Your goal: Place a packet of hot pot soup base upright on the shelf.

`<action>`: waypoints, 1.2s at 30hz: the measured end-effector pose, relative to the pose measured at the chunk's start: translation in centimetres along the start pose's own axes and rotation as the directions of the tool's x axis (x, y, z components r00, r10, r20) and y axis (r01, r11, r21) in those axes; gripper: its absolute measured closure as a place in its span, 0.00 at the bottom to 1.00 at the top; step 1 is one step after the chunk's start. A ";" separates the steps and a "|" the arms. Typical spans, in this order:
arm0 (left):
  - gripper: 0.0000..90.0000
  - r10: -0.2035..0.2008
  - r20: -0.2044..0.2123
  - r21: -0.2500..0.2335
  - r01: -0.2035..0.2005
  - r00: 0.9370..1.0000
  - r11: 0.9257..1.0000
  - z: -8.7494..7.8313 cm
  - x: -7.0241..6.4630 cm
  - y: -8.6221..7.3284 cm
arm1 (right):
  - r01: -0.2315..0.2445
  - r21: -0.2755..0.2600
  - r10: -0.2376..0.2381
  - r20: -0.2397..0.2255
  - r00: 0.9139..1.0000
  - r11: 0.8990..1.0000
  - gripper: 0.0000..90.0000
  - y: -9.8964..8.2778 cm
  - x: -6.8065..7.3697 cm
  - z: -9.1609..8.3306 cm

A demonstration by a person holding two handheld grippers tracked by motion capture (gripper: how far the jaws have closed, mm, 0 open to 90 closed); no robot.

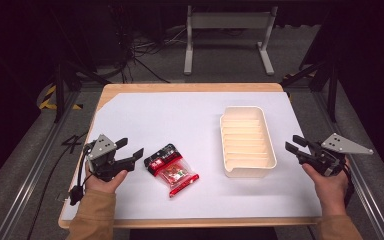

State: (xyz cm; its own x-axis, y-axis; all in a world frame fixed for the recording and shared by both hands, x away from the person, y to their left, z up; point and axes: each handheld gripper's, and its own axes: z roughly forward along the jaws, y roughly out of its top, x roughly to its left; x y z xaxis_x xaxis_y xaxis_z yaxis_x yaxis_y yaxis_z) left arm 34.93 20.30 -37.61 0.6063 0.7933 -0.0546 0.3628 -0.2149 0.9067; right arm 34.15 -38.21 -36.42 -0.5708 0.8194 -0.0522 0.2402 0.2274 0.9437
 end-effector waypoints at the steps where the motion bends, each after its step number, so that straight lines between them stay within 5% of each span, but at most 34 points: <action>1: 0.37 -0.001 0.003 -0.012 0.001 1.000 1.000 -0.1 0.1 0.0 | -0.012 -0.007 0.012 -0.007 1.000 1.000 0.64 0.0 -0.1 0.0; 11: 0.36 -0.009 -0.016 0.000 0.009 1.000 1.000 -0.3 -0.1 0.5 | -0.035 0.001 0.035 -0.027 0.999 0.999 0.64 0.0 0.0 0.3; 17: 0.36 -0.043 0.024 0.010 0.042 0.999 0.999 -0.2 -0.3 0.9 | -0.026 0.008 0.026 -0.018 0.999 1.000 0.63 0.0 0.1 0.3; 22: 0.34 -0.025 0.068 0.072 0.020 0.997 0.997 0.8 -0.8 1.0 | -0.044 0.000 0.044 -0.055 0.998 0.999 0.66 0.2 0.4 0.3; 25: 0.31 -0.040 0.075 0.140 0.029 0.996 0.990 1.8 -0.9 0.8 | -0.033 -0.003 0.032 -0.072 0.997 0.999 0.66 0.4 0.8 0.5; 30: 0.29 -0.125 0.083 0.203 0.106 0.989 0.974 3.0 -0.3 0.1 | -0.032 0.007 0.032 -0.082 0.996 0.999 0.66 0.5 1.1 0.5; 36: 0.33 -0.188 0.089 0.281 0.157 0.978 0.947 4.6 0.6 -1.0 | -0.038 0.014 0.039 -0.078 0.996 0.999 0.65 0.4 1.2 0.6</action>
State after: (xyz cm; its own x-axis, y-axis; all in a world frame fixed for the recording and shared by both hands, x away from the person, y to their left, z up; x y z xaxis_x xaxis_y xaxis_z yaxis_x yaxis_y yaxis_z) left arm 38.16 18.40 -40.47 0.5875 0.7660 -0.2611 0.6372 -0.2389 0.7327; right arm 34.02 -36.88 -36.31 -0.6209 0.7838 0.0102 0.2727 0.2037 0.9403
